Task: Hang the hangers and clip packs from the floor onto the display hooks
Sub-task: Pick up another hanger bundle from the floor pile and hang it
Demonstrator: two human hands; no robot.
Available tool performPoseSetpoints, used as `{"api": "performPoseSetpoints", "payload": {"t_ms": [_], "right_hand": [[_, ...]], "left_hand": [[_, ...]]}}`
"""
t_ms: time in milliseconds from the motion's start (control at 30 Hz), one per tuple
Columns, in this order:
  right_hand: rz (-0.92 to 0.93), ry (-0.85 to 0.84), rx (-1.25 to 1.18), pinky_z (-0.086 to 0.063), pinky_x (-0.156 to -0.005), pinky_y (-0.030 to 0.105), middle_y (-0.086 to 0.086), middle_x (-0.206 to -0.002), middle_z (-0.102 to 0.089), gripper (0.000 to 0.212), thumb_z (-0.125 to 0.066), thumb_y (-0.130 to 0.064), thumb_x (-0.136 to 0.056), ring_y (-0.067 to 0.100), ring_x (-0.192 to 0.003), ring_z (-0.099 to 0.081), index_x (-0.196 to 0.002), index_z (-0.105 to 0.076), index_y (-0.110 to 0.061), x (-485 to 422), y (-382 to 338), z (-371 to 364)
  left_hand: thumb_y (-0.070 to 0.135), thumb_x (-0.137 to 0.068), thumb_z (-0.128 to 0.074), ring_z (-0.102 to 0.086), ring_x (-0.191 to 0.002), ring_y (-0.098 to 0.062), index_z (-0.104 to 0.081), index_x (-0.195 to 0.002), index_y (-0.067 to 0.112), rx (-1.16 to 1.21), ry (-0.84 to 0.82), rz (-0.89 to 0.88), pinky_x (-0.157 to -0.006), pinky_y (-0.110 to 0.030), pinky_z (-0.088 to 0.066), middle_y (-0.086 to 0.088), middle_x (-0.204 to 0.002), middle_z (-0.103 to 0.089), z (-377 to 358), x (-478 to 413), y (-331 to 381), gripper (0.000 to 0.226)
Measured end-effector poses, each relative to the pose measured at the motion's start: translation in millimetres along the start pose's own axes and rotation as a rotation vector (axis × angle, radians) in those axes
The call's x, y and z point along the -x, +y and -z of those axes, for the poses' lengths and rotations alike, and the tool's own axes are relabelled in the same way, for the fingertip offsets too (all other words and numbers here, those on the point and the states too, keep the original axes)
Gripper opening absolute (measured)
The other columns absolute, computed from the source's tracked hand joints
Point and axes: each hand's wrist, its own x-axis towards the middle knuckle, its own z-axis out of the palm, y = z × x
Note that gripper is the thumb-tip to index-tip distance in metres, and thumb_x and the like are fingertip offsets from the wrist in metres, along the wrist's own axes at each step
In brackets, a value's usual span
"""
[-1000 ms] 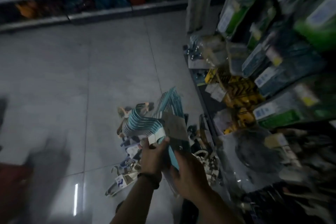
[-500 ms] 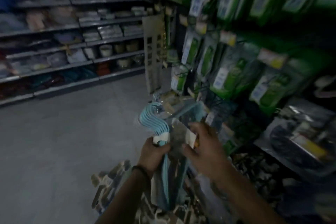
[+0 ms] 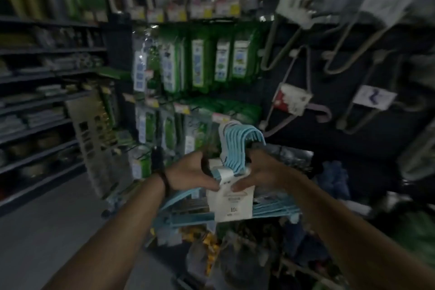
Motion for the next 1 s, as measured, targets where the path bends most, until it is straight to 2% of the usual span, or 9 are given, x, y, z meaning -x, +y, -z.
{"api": "performPoseSetpoints", "payload": {"t_ms": [100, 167, 300, 433, 500, 633, 767, 900, 1000], "right_hand": [[-0.028, 0.285, -0.259, -0.057, -0.087, 0.021, -0.014, -0.137, -0.063, 0.085, -0.1, -0.037, -0.066, 0.005, -0.121, -0.062, -0.14, -0.059, -0.025, 30.3, 17.3, 8.4], [-0.062, 0.454, -0.393, -0.056, -0.078, 0.023, -0.008, -0.125, -0.072, 0.065, -0.1, -0.031, -0.067, 0.006, -0.109, -0.069, -0.123, -0.07, -0.022, 47.0, 23.5, 9.9], [-0.087, 0.685, -0.693, -0.059, -0.069, 0.04, 0.011, -0.104, -0.079, 0.052, -0.096, -0.027, -0.065, 0.032, -0.094, -0.076, -0.107, -0.074, -0.005, 73.7, 20.1, 13.6], [-0.077, 0.682, -0.876, -0.056, -0.06, 0.03, 0.016, -0.094, -0.079, 0.044, -0.084, -0.023, -0.069, 0.028, -0.08, -0.076, -0.105, -0.075, 0.003, 91.6, 4.1, 24.2], [-0.062, 0.686, -0.875, -0.055, -0.055, 0.027, 0.012, -0.087, -0.078, 0.039, -0.082, -0.024, -0.072, 0.023, -0.072, -0.075, -0.101, -0.076, 0.001, 96.0, -1.4, 30.9], [-0.168, 0.696, -0.609, -0.053, -0.061, 0.021, 0.0, -0.09, -0.08, 0.027, -0.076, -0.039, -0.093, 0.019, -0.084, -0.074, -0.099, -0.079, -0.013, 102.6, -1.4, 45.6], [-0.466, 0.61, 0.515, -0.061, -0.069, 0.035, -0.004, -0.091, -0.069, 0.047, -0.047, -0.067, -0.096, 0.016, -0.079, -0.069, -0.106, -0.064, -0.025, 106.5, -1.0, 68.3], [-0.24, 1.021, 0.63, -0.062, -0.066, 0.041, -0.005, -0.103, -0.06, 0.052, -0.041, -0.073, -0.091, 0.018, -0.085, -0.067, -0.117, -0.051, -0.028, 79.5, -17.6, 99.3], [-0.184, 0.932, 0.601, -0.06, -0.07, 0.042, -0.001, -0.109, -0.061, 0.045, -0.043, -0.062, -0.101, 0.022, -0.09, -0.067, -0.124, -0.049, -0.024, 49.1, -13.8, 121.3]], "left_hand": [[0.065, -0.059, -0.093, -0.042, -0.144, -0.022, -0.011, -0.161, 0.042, -0.37, 0.313, -0.061, -0.114, -0.051, -0.046, 0.011, -0.162, -0.033, -0.2, 1.5, 45.0, 0.134], [0.071, -0.06, -0.089, -0.034, -0.147, -0.034, -0.024, -0.156, 0.039, -0.533, 0.718, -0.141, -0.117, -0.061, -0.038, -0.002, -0.161, -0.034, -10.0, 8.0, 60.9, 0.12], [0.053, -0.067, -0.093, -0.047, -0.125, -0.038, -0.044, -0.135, 0.011, 0.011, 1.254, -0.248, -0.104, -0.058, -0.045, -0.016, -0.138, -0.043, -74.1, 3.9, 65.5, 0.093], [0.047, -0.075, -0.091, -0.073, -0.094, -0.032, -0.06, -0.124, 0.015, 1.002, 0.601, -0.09, -0.078, -0.042, -0.06, -0.015, -0.115, -0.071, -98.3, -29.4, 79.0, 0.066], [0.051, -0.077, -0.079, -0.076, -0.084, -0.037, -0.069, -0.112, 0.005, 1.102, 0.328, -0.098, -0.067, -0.043, -0.06, -0.019, -0.103, -0.077, -94.0, -42.3, 84.0, 0.058], [0.02, -0.089, -0.068, -0.063, -0.05, -0.027, -0.059, -0.095, 0.004, 1.122, 0.468, -0.133, -0.045, -0.032, -0.048, -0.02, -0.074, -0.059, -95.0, -64.7, 108.1, 0.019], [0.012, -0.082, -0.075, -0.063, -0.053, -0.023, -0.057, -0.101, 0.001, 0.982, 0.614, -0.128, -0.042, -0.026, -0.047, -0.015, -0.075, -0.059, -90.8, -86.1, 127.8, 0.028], [0.013, -0.085, -0.073, -0.061, -0.065, -0.024, -0.054, -0.103, 0.006, 0.86, 0.579, -0.188, -0.045, -0.023, -0.047, -0.011, -0.08, -0.056, -88.3, -105.7, 136.3, 0.027], [0.021, -0.086, -0.079, -0.068, -0.064, -0.025, -0.057, -0.096, 0.006, 0.753, 0.566, -0.19, -0.053, -0.03, -0.052, -0.011, -0.076, -0.063, -86.2, -119.0, 142.3, 0.028]]}}
